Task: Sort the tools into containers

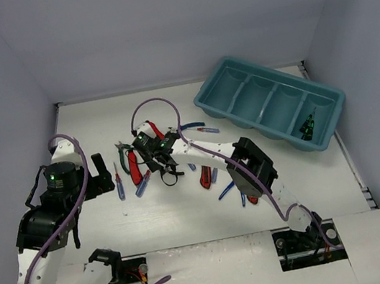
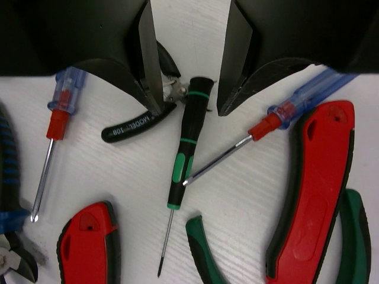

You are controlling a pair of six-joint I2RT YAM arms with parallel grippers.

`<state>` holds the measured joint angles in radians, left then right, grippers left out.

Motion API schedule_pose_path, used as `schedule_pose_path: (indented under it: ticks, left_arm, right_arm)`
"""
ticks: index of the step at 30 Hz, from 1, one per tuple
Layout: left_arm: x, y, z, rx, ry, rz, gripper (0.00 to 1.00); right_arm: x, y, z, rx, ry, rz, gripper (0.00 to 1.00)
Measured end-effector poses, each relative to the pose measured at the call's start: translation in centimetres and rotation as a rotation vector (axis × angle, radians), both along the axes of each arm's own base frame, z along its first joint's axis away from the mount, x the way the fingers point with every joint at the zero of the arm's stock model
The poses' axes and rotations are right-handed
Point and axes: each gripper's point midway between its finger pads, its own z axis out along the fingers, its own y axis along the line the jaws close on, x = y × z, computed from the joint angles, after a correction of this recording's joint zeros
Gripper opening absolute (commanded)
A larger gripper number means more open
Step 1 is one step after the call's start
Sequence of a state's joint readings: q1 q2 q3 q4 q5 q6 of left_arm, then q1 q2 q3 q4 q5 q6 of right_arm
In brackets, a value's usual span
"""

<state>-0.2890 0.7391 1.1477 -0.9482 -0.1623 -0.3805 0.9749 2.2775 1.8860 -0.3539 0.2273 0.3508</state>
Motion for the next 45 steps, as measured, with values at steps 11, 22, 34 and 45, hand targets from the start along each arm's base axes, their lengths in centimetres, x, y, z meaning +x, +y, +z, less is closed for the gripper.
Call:
schedule_pose_path:
  ticks: [11, 22, 34, 45]
  left_arm:
    - [-0.3, 0.2, -0.3, 0.008, 0.011, 0.007, 0.92]
    - [-0.5, 0.4, -0.7, 0.016, 0.024, 0.012, 0.92]
    - [-0.5, 0.5, -0.8, 0.016, 0.028, 0.018, 0.92]
    - [0.0, 0.3, -1.3, 0.015, 0.058, 0.025, 0.92]
  right_arm:
    - [1.0, 0.8, -3.3, -0.019, 0.004, -0.014, 0.22]
    - [3.6, -1.4, -3.4, -0.028, -0.023, -0.089, 0.0]
    - [5.4, -11.3, 10.4, 0.073, -0.165, -0.23, 0.0]
    - [5.8, -44.4, 16.3, 0.099, -0.302, -0.936, 0.0]
